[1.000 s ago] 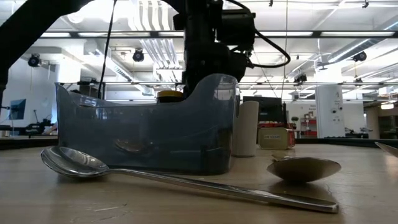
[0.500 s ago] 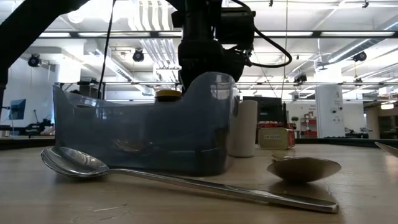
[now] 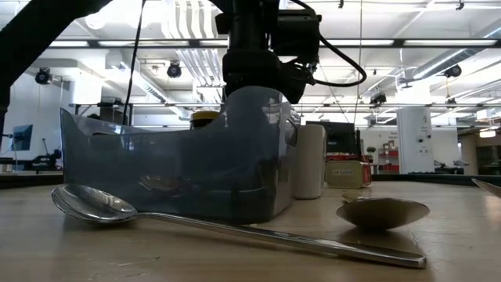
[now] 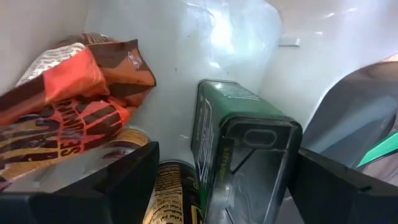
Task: Pick & Place Food Item
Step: Put the black seasoning can into the bottom gray bin, then put the light green spoon into the black bin
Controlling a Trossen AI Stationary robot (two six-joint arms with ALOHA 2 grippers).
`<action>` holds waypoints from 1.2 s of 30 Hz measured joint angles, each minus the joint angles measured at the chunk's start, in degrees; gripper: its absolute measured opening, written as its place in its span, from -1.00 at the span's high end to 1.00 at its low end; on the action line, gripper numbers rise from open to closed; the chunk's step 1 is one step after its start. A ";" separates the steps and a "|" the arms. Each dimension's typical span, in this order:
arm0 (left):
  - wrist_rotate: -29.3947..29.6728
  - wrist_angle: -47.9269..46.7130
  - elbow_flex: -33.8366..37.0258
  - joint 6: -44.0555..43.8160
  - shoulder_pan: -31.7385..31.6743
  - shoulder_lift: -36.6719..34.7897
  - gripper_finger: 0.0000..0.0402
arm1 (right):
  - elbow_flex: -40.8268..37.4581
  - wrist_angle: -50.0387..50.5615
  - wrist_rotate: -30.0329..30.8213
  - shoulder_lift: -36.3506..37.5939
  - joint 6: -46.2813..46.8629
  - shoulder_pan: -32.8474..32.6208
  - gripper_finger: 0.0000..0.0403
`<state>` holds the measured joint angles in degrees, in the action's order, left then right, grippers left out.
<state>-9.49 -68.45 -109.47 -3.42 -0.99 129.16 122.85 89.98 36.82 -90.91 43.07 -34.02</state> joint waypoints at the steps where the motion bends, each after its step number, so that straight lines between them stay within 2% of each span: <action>1: 0.01 -0.02 0.00 0.00 0.00 0.00 -0.65 | -0.35 0.04 -0.46 0.00 0.00 0.00 -0.98; 4: 0.01 -0.28 -0.02 -0.02 0.00 -0.15 -0.65 | -1.12 0.07 -2.34 0.00 0.01 0.02 -0.98; 18: 1.16 -1.03 -0.09 -1.15 -0.22 -5.82 -0.65 | -0.66 -0.18 -2.33 0.15 -0.03 0.01 -0.98; 23: 1.37 -6.47 -0.02 -0.74 0.55 -9.63 -0.65 | -0.66 -0.20 -0.64 0.20 -1.32 0.02 -0.98; 28: 1.35 -13.22 0.67 3.27 4.05 -14.80 -0.59 | -0.66 -0.23 2.61 0.50 -3.08 0.02 -0.98; 32: 1.35 -12.03 5.25 3.18 7.85 -21.10 -0.48 | -0.66 -0.25 3.95 0.52 -3.26 0.04 -0.98; 36: 1.33 -6.15 15.52 -0.39 12.06 -29.10 -0.38 | -0.66 -0.32 3.98 0.52 -3.16 0.02 -0.98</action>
<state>-8.16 -74.60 -93.95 -3.81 11.07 100.06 122.19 89.66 40.80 -90.39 39.91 -34.00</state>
